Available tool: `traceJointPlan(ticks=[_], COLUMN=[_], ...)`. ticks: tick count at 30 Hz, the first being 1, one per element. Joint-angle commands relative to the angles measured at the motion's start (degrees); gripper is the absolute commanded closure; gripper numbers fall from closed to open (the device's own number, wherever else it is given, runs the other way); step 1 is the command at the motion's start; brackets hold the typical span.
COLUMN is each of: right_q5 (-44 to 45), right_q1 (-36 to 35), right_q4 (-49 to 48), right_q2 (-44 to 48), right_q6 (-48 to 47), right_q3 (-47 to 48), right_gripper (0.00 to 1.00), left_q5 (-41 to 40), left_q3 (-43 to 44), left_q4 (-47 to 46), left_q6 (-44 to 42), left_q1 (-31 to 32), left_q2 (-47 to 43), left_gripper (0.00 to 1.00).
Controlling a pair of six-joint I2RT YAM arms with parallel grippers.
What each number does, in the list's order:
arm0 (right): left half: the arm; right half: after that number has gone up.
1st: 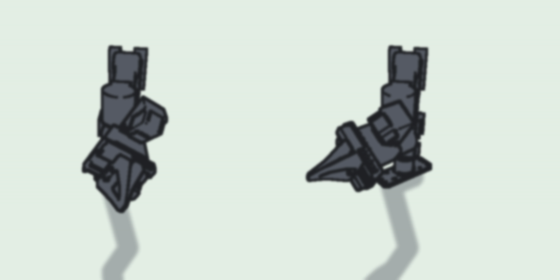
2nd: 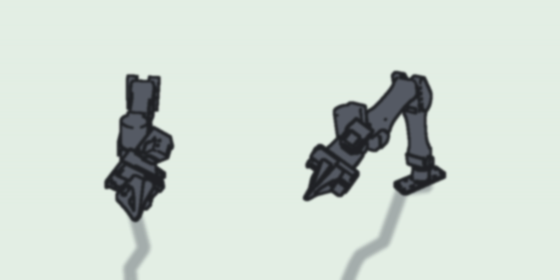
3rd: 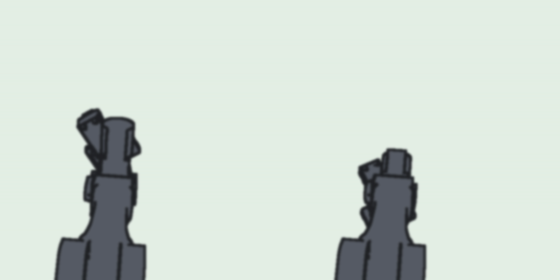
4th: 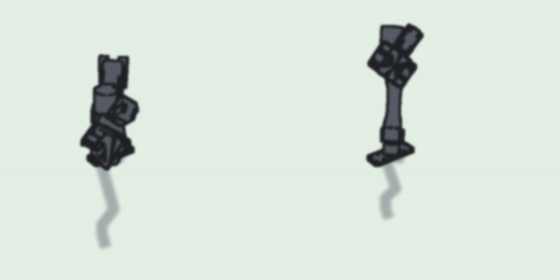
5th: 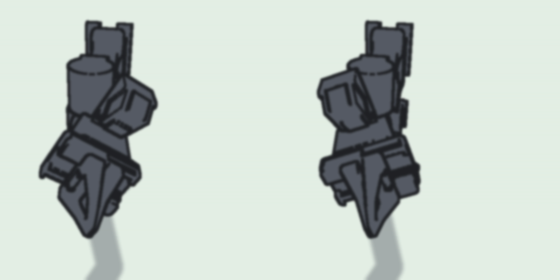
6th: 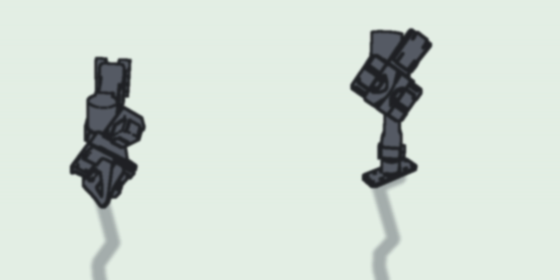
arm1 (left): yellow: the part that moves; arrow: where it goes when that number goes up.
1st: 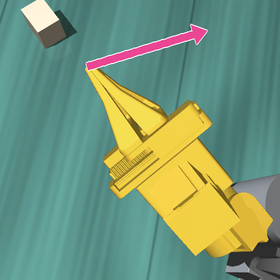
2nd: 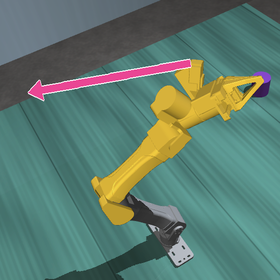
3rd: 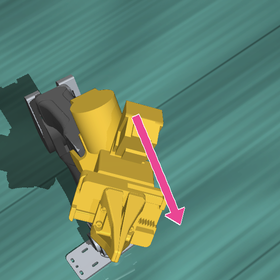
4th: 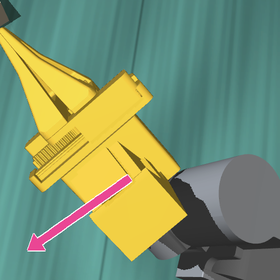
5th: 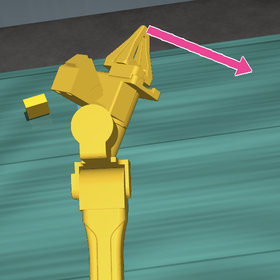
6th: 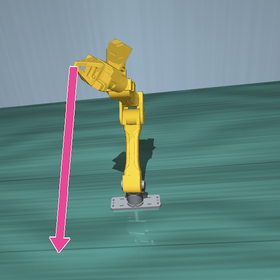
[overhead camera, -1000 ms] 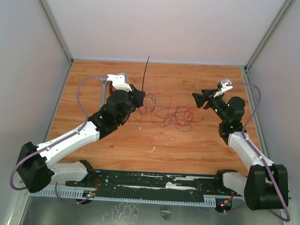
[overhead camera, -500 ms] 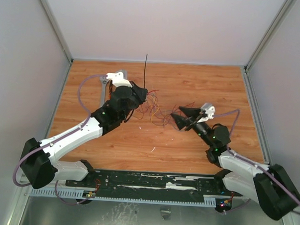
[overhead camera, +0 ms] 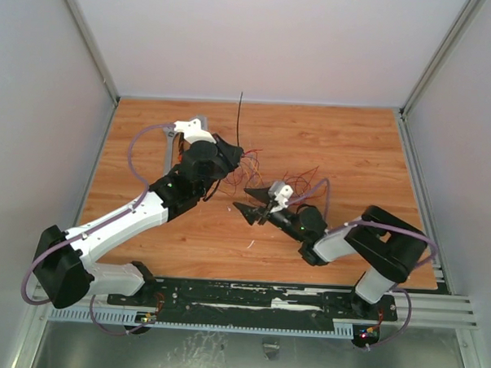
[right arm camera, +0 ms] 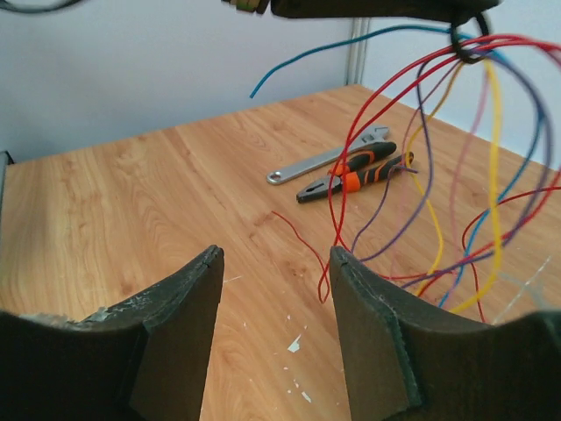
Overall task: Zip-tie the wires
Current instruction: Tie the cable at the center of the board.
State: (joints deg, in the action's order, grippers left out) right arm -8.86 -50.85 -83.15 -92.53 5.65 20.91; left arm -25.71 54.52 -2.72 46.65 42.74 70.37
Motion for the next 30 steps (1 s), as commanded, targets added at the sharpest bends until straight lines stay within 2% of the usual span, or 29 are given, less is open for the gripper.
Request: traceJointPlan(ticks=[1,9,13,18,20,23,25,30], right_q5=[2.5,2.5,2.9,3.5,4.2,6.5,7.4,7.7], right_q1=[-1.7,-3.3,-4.9,-5.1,-5.1,-4.9,-4.9,-4.8], right_q4=[-19.3,-21.8,-21.9,-22.4,-22.6,-23.9,-24.0,-24.1], right_q2=[-4.9,-11.9,-13.0,-13.8,-14.0,-14.6,-14.8,-15.8], right_q6=[-4.8,-7.2,-9.7,-10.0,-9.8,-8.9,-8.7,-7.4], right_q3=[4.6,9.6,10.7,11.9,12.8,13.9,15.2,17.9], right_gripper=[0.48,0.49,0.53,0.53,0.51,0.37,0.33,0.33], left_q5=[0.0,0.7,0.3,0.3,0.3,0.4,0.4,0.5], left_q3=[1.0,0.6,0.4,0.2,0.1,-0.2,-0.4,-0.9], left_q4=[-0.1,-0.1,-0.1,-0.1,-0.1,-0.1,-0.1,-0.1], left_q6=[1.6,2.8,2.9,3.6,4.0,4.8,5.2,6.4], left_q1=[-0.3,-0.3,-0.3,-0.3,-0.3,-0.2,-0.3,-0.3], left_q2=[-0.7,-1.8,-2.1,-2.1,-2.0,-2.2,-2.3,-2.8], left_gripper=[1.0,1.0,1.0,1.0,1.0,1.0,1.0,1.0])
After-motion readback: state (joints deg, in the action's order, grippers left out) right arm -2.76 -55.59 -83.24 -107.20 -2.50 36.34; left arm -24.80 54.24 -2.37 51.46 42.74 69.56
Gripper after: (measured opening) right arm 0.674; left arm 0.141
